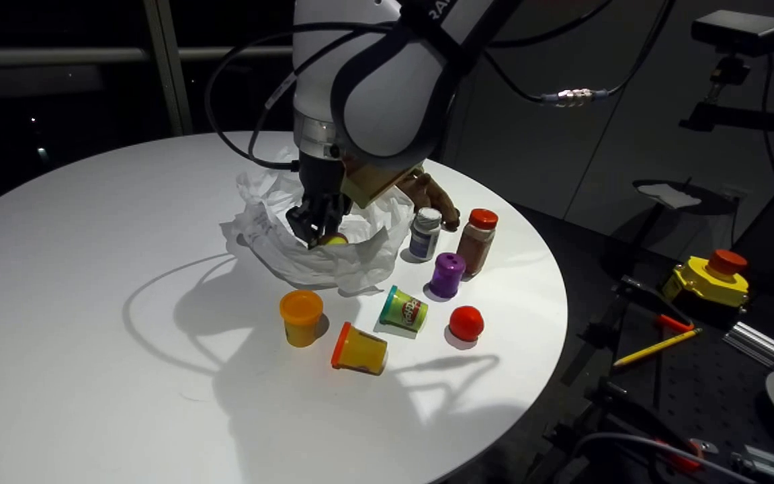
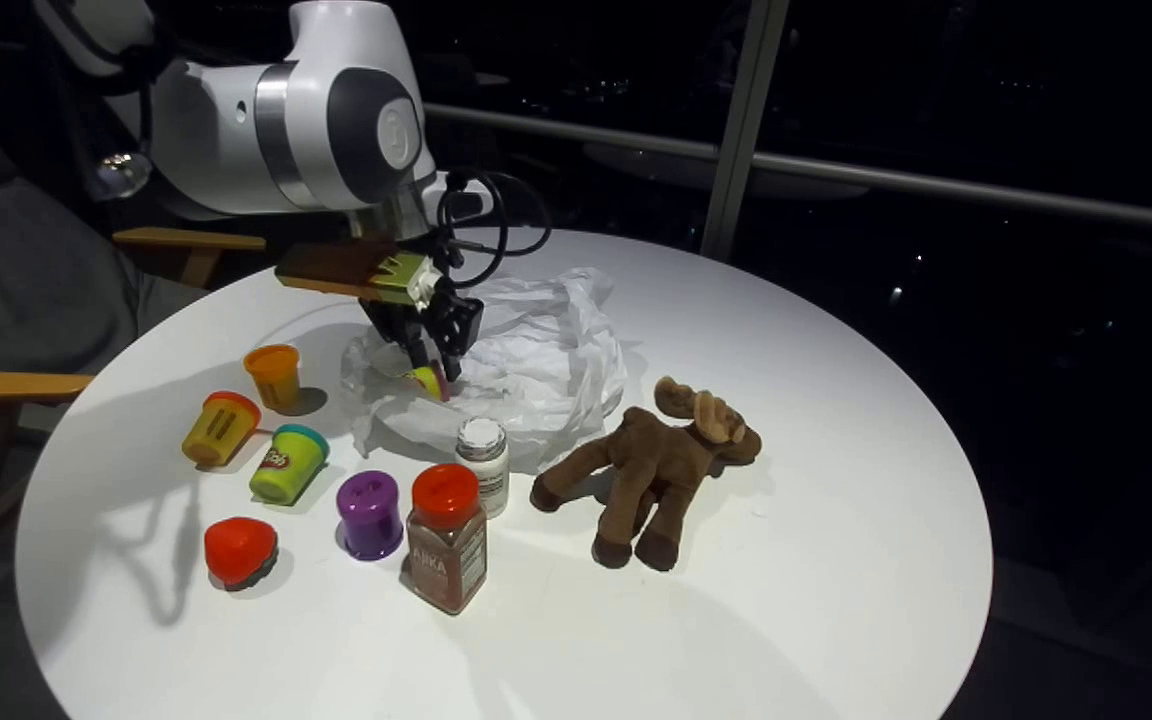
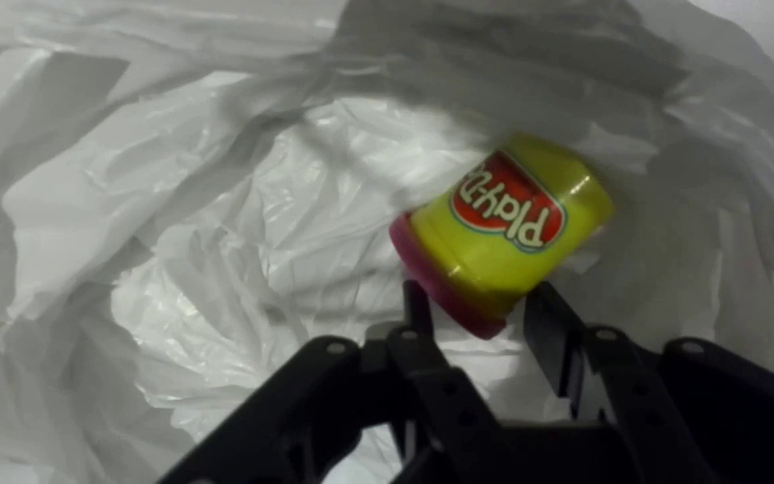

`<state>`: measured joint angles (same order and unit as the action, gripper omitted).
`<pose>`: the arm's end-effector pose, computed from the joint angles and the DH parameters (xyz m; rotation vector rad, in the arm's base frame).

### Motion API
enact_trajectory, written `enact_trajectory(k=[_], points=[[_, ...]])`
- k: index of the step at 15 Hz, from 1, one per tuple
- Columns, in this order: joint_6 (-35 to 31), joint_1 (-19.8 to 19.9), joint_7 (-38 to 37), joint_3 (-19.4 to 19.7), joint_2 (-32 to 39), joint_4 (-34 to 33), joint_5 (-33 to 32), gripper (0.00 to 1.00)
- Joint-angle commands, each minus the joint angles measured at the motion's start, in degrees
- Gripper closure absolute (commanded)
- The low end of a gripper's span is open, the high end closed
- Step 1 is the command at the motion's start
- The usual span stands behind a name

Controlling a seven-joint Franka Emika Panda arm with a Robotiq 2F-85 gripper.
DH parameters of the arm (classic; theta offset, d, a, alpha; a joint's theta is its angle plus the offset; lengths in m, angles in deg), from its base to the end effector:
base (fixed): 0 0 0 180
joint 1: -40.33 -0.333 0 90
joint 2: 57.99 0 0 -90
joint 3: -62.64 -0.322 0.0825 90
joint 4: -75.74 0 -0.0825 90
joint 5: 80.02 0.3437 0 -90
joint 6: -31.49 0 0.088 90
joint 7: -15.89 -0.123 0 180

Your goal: Pick up all the objects from plastic bag and put it on the table.

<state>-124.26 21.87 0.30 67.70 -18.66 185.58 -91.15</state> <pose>0.5974 0.1512 0.1657 3.0127 0.2381 0.2204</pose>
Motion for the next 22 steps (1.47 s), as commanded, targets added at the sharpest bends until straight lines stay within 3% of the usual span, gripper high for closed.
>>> enact_trajectory(k=[1, 3, 4, 5, 7, 10, 15, 18, 22], points=[[-0.6, -1.36, -2.16, 2.15, -0.26, 0.0, -1.06, 0.89], [-0.42, -1.37, -2.09, 2.4, -0.47, 0.06, -1.14, 1.0], [-0.42, -1.81, -2.11, 2.9, -0.62, 0.15, -1.74, 0.61], [-0.33, -2.29, -2.24, 3.47, -0.78, 0.23, -2.4, 0.65], [-0.08, -4.09, -3.92, 5.5, -1.37, 0.46, -4.58, 0.6], [-0.54, -7.25, -7.77, 8.96, -2.43, 1.08, -7.9, 0.35], [5.8, -9.39, -14.03, 11.3, -4.16, 1.77, -8.52, 0.01], [13.46, -8.39, -18.79, 10.17, -4.65, 1.53, -6.83, 0.0], [20.54, -3.3, -19.09, 3.59, -4.93, 0.59, -0.76, 0.0]])
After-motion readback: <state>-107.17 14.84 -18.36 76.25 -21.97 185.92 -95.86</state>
